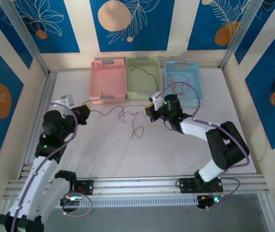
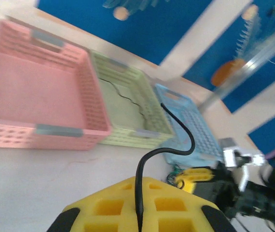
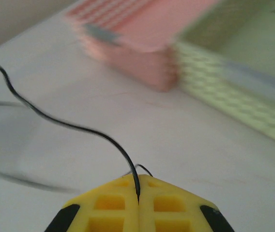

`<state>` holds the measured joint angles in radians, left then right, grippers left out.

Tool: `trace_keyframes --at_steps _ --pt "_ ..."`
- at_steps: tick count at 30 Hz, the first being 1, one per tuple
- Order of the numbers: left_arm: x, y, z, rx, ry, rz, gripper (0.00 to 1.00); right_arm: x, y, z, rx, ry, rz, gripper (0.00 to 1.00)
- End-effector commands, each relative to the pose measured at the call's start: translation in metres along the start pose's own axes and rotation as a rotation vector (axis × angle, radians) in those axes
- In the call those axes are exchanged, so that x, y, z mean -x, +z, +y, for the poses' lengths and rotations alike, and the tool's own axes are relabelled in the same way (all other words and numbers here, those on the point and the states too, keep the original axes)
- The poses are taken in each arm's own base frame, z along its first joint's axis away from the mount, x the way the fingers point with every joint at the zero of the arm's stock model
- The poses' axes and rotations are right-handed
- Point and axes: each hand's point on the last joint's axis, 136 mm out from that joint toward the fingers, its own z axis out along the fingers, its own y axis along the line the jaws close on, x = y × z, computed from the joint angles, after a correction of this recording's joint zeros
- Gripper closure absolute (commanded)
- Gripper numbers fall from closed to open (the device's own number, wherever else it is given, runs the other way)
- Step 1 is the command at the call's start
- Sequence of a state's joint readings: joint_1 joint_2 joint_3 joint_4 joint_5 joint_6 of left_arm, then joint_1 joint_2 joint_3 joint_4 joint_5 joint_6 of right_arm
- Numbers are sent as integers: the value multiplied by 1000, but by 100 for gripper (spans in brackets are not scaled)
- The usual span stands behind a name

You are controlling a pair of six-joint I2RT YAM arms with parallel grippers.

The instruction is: Untangle the cables

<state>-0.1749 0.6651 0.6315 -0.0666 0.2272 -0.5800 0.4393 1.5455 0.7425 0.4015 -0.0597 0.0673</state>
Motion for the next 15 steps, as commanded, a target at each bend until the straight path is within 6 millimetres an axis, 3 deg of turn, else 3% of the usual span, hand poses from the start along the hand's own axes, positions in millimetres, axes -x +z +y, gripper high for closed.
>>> trace_keyframes --at_steps 1,5,9,12,15 --pt "17 -24 28 210 40 -85 100 2 -22 -60 -305 135 -48 100" --pt "25 -40 30 247 52 -135 100 -6 -42 -91 -412 253 -67 100" --pt "28 -45 31 267 59 -141 100 -13 -55 -110 -492 326 -79 100" --pt "31 -52 37 310 63 -160 100 -20 -67 -123 -543 390 -96 100" --pt "32 -53 34 298 66 -170 100 -23 -66 -124 -509 428 -89 100"
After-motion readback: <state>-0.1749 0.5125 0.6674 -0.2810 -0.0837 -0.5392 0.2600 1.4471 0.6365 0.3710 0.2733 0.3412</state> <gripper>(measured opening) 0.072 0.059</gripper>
